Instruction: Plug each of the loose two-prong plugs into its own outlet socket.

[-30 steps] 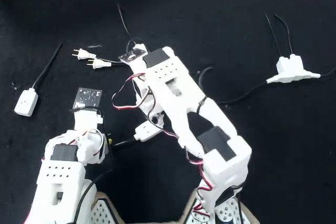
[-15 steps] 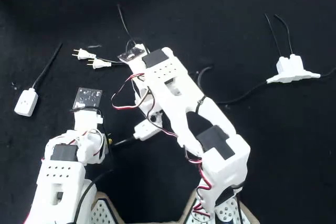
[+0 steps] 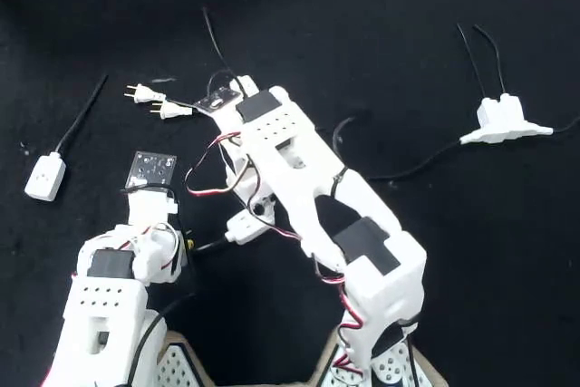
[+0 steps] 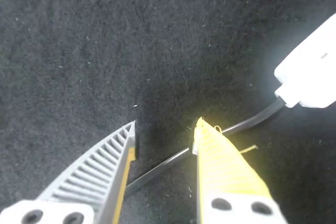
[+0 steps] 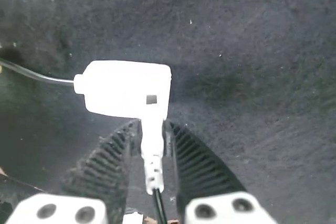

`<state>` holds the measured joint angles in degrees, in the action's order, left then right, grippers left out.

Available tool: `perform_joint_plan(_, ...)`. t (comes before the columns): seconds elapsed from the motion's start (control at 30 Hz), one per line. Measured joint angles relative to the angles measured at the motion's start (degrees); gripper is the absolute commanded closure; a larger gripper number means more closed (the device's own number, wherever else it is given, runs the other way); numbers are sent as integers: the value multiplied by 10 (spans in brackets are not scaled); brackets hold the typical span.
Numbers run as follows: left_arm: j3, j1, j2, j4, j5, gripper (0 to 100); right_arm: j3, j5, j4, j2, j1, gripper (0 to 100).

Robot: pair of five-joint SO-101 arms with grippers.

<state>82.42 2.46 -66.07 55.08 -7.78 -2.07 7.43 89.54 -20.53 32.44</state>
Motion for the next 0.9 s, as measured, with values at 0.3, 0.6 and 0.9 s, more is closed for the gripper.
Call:
perform_joint_plan(0.3,0,0,0,0,0,810,-51,0,3,-38,1,988)
perform_joint_plan(0.6,0,0,0,0,1,810,-61,0,4,-41,40,988)
perform_joint_plan(0.9,0,0,0,0,1,810,-61,15,4,-43,45,988)
